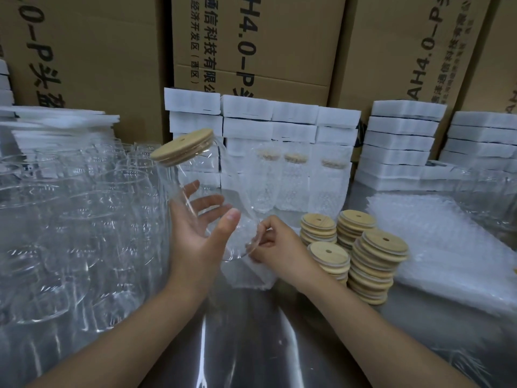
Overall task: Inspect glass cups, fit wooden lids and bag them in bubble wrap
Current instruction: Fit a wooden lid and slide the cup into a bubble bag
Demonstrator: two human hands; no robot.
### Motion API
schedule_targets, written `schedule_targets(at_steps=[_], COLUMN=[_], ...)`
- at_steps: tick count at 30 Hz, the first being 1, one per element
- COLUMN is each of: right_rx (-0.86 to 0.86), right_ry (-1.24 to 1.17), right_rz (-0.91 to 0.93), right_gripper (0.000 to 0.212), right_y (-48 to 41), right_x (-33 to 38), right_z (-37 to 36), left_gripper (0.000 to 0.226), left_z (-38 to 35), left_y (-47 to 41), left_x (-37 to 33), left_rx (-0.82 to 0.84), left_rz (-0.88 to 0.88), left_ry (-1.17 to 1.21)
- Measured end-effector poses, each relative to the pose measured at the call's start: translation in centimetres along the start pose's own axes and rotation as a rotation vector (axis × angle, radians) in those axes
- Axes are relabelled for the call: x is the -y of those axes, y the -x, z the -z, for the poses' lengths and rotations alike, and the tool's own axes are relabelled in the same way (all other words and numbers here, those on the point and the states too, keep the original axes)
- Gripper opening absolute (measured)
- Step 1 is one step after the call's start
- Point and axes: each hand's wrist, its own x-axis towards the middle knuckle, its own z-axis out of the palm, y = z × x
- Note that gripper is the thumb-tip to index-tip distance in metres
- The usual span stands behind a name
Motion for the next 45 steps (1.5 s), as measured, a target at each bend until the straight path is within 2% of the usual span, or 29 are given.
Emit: schedule_targets(at_steps=[3,7,10,11,21,27,32,34,36,39,43,45], right_rx=[-0.013,-0.006,-0.029,-0.04,-0.066,-0.166,-0.097,-0.084,-0.12,-0.211,-0.289,-0.364], right_ry=[-0.002,0.028,0.056,0.043,-0.081,-0.189,-0.279,-0.218,-0.066,0.046,0.024,-0.041], right_rz=[0.077,0.089,0.081,0.074,0.103,0.233,0.235,0.292,0.33,0.272,0.258,0.279], right_gripper=[0.018,0.038,0.014,0.015,0.033,0.033,0.044,0.052,0.06,0.07,0.064,0.063], right_y=[0.1,0.1,0.1,0.2,1.1,1.1,1.1,1.4,1.7,1.8,1.7,1.6], right_x=[0.1,0.1,0.2,0.3,0.9,0.9,1.1,1.3,1.5,1.6,1.8,2.0], right_z=[0.2,0.3,0.4,0.5,0.6,0.8,1.4,1.4,1.2,0.9,1.1,1.3], left_gripper=[0.066,0.071,0.079,0.079,0.079,0.084,0.085,0.087,0.088,0.094,0.106,0.107], left_z=[-0.2,-0.4,-0.3,-0.1,0.8,0.9,0.9,0.8,0.6,0.4,0.3,0.4], left_y=[0.2,0.5,0.5,0.4,-0.1,-0.2,-0.1,-0.2,-0.2,0.0,0.2,0.1], left_x=[0.2,0.4,0.6,0.7,1.8,2.3,2.4,2.3,2.2,2.0,1.4,1.3], left_rx=[0.028,0.07,0.056,0.054,0.084,0.154,0.161,0.175,0.205,0.245,0.258,0.257], left_rz=[0.018,0.018,0.018,0.016,-0.003,-0.022,-0.019,-0.039,-0.058,-0.103,-0.112,-0.026], left_ry=[0.047,-0.053,-0.143,-0.163,-0.255,-0.314,-0.339,-0.359,-0.403,-0.51,-0.566,-0.489])
